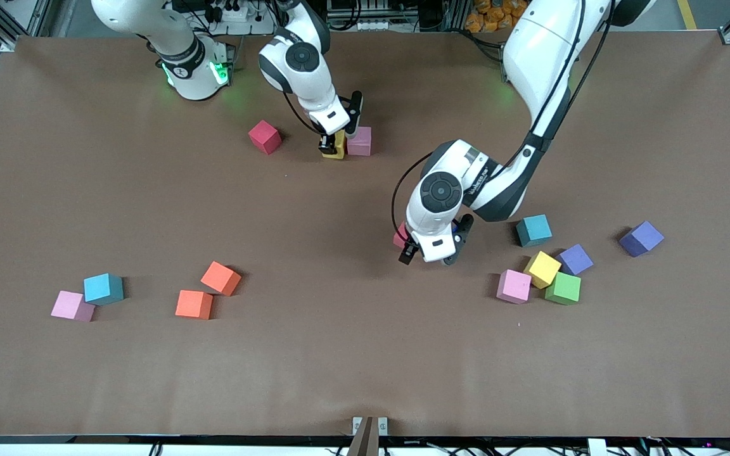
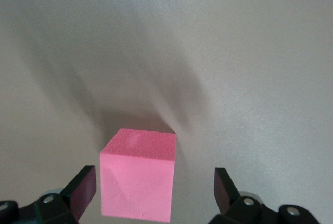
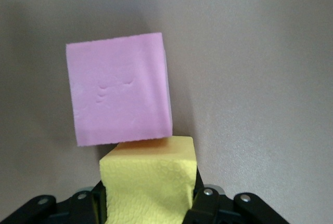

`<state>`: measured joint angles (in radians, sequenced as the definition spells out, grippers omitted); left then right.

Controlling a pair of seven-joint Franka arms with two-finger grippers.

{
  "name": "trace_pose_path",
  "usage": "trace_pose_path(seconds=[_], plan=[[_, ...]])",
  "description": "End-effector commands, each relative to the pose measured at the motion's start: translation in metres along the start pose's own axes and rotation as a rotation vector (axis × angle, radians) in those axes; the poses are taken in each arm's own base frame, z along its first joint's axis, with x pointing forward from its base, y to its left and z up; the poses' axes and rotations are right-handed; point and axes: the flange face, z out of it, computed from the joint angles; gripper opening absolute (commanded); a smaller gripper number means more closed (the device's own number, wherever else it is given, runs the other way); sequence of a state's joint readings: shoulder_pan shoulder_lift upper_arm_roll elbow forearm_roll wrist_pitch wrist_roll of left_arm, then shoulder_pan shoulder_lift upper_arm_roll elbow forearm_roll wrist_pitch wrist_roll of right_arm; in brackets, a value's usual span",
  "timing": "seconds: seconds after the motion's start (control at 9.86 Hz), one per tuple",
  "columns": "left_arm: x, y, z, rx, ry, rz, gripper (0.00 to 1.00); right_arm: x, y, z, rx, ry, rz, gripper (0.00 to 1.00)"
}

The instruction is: Form number 2 with 11 blocks

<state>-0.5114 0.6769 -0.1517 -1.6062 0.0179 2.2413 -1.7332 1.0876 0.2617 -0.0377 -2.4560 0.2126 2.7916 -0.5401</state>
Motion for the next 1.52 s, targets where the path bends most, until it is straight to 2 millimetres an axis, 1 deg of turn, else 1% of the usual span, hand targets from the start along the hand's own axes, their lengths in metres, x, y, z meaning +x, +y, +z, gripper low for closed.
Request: trace_pose_path(seconds=[0.0,0.3,0.41,0.51,0.71,0.91,1.12,1.22,1.32,1.42], plan=[[-0.004,0.003,0.006,-0.009,-0.012,-0.018,1.0,0.004,-0.004,0.003,-0.008,0.008,0.013,0.18],[-0.004,0.004,0.014,-0.014,-0.011,-0.037,1.0,0.005,-0.005,0.008,-0.016,0.016,0.01,0.18],[-0.005,0.003,0.016,-0.01,-0.013,-0.035,1.0,0.007,-0.008,0.008,-0.022,0.026,0.004,0.18],[-0.01,0.002,0.016,-0.009,-0.019,-0.03,1.0,0.008,-0.008,0.01,-0.024,0.028,0.003,0.18],[-0.012,0.001,0.017,-0.006,-0.021,-0.047,1.0,0.007,-0.008,0.012,-0.027,0.03,0.003,0.18],[-0.019,-0.003,0.02,0.003,-0.023,-0.038,1.0,0.009,-0.011,0.011,-0.028,0.034,-0.005,0.18],[-0.02,-0.006,0.023,0.013,-0.021,-0.032,1.0,0.009,-0.014,0.012,-0.027,0.033,-0.01,0.18],[-0.025,-0.01,0.026,0.023,-0.023,-0.022,1.0,0.009,-0.015,0.013,-0.027,0.032,-0.013,0.18],[-0.027,-0.015,0.03,0.035,-0.02,-0.018,1.0,0.011,-0.016,0.012,-0.027,0.036,-0.015,0.29],[-0.032,-0.019,0.034,0.044,-0.021,-0.008,1.0,0.01,-0.017,0.013,-0.026,0.033,-0.004,0.9]])
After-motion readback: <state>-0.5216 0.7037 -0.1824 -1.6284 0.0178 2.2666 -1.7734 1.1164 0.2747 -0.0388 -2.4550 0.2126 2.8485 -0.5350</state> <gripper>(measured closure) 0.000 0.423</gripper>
